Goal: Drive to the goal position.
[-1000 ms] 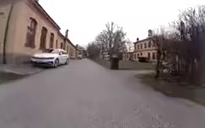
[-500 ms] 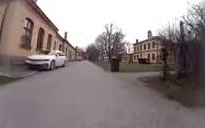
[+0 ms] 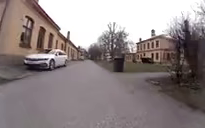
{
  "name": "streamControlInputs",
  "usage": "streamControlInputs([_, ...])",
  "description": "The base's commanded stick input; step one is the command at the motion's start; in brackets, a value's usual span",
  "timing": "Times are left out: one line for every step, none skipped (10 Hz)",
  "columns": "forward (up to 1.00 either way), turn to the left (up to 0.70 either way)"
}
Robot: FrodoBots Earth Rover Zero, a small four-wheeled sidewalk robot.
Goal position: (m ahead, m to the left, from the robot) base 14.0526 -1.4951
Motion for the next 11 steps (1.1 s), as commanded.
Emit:
streamControlInputs([1.0,0.4])
streamControlInputs([1.0,0.4])
streamControlInputs([1.0,0.4])
streamControlInputs([1.0,0.4])
streamControlInputs([1.0,0.4])
streamControlInputs([1.0,0.16])
streamControlInputs([1.0,0.0])
streamControlInputs([1.0,0.0])
streamControlInputs([1.0,0.0])
streamControlInputs([1.0,0.0])
streamControlInputs([1.0,0.0])
